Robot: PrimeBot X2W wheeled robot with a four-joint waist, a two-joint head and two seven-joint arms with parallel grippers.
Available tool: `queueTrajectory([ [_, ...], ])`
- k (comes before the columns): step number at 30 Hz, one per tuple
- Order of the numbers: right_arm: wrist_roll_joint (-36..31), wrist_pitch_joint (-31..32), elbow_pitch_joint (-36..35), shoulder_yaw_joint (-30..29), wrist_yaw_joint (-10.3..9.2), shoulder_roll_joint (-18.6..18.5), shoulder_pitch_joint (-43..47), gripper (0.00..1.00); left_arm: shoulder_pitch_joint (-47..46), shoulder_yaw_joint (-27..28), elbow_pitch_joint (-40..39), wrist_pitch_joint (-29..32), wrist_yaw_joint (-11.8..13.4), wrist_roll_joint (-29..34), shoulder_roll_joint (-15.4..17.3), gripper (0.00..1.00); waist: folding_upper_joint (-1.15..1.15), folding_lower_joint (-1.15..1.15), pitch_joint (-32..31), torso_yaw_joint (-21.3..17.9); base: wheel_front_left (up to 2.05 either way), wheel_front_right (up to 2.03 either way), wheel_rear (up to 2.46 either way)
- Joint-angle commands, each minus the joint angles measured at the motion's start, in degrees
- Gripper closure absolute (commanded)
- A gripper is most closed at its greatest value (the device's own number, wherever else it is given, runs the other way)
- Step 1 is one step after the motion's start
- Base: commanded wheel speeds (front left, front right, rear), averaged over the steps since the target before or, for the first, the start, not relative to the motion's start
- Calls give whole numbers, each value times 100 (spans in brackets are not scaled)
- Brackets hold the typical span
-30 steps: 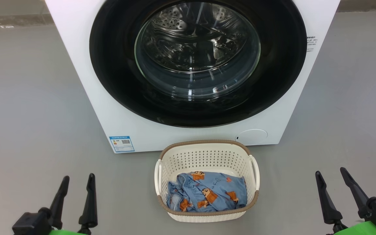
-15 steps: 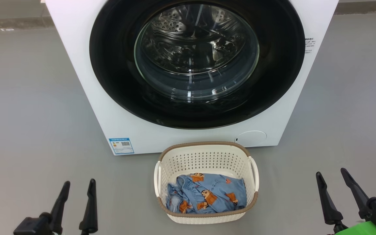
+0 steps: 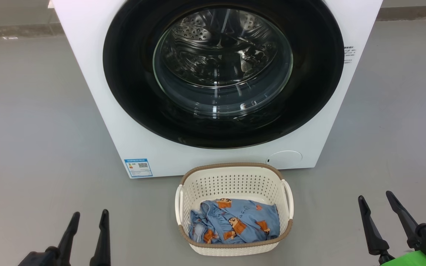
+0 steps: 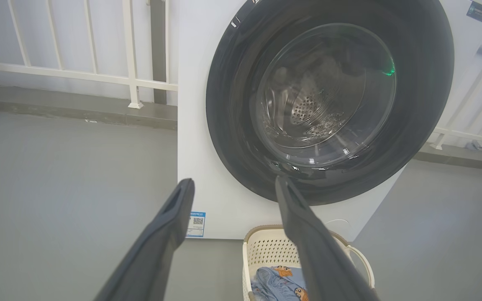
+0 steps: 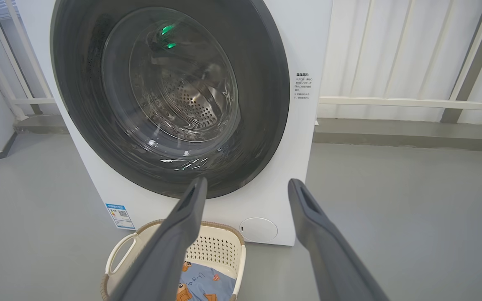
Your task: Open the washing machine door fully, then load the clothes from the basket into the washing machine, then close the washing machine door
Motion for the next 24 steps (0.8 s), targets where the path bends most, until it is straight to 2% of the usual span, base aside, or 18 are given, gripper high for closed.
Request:
queueTrajectory([
  [1,-25,-69,-117,131,9,-114,-172,0,-96,196,-166,-37,-15,67,93,0,0,0,0,11,0,0,0],
  [24,-32,-69,-126,165,9,-98,-184,0,-96,198,-178,-37,-15,95,109,0,0,0,4,30,0,0,0],
])
